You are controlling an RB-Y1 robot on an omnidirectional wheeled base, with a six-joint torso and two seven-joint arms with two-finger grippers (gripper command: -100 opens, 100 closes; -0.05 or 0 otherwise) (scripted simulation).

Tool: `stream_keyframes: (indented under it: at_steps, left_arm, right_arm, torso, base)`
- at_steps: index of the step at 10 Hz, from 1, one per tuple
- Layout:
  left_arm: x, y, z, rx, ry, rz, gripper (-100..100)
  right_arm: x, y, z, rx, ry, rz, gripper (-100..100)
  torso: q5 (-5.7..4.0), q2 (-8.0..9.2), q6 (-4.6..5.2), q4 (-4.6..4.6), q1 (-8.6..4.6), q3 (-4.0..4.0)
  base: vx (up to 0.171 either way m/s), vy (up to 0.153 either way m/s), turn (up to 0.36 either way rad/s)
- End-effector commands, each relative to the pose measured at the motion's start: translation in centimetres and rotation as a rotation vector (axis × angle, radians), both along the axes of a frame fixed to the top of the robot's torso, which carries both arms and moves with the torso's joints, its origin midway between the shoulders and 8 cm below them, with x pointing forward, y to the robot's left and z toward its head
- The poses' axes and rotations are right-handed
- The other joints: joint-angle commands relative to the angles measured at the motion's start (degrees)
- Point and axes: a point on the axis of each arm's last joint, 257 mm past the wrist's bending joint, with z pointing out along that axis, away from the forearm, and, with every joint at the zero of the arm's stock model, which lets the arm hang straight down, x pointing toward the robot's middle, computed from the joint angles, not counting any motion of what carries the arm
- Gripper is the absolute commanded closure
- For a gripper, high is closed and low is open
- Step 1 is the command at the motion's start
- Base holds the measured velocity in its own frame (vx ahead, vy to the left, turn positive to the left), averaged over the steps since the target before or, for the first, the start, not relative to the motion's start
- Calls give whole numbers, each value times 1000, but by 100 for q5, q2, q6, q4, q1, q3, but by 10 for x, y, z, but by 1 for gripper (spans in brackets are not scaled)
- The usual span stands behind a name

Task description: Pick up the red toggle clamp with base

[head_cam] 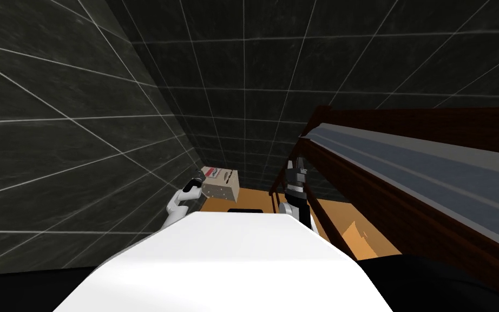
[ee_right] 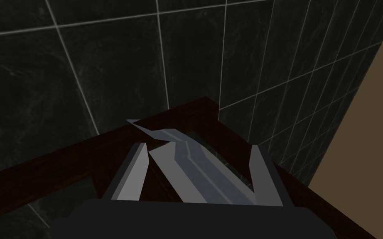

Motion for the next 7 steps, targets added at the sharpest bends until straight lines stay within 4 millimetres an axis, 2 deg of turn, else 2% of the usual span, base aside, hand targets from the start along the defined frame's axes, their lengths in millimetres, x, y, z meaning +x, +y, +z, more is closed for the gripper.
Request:
stream_keyframes:
  at_steps: [1, 2, 3, 7]
  left_arm:
    - [1, 4, -9, -29, 13, 18, -100]
    - [0, 12, -21, -77, 36, 53, -100]
    - [1, 19, -27, -111, 53, 81, -100]
    - [-5, 36, -55, -227, 103, 170, -100]
  right_arm:
    - [0, 0, 0, 0, 0, 0, 0]
    - [0, 0, 0, 0, 0, 0, 0]
    - [0, 0, 0, 0, 0, 0, 0]
    - [0, 0, 0, 0, 0, 0, 0]
  torso:
    - [0, 0, 0, 0, 0, 0]
    - [0, -1, -5, -1, -3, -1]
    - [-1, -3, 0, -1, -4, -2]
    - [0, -2, -7, -1, -4, -1]
  base:
    - [-8, 50, -106]
    - [-7, 46, -209]
    - [-12, 55, -478]
    - [-13, 50, -168]
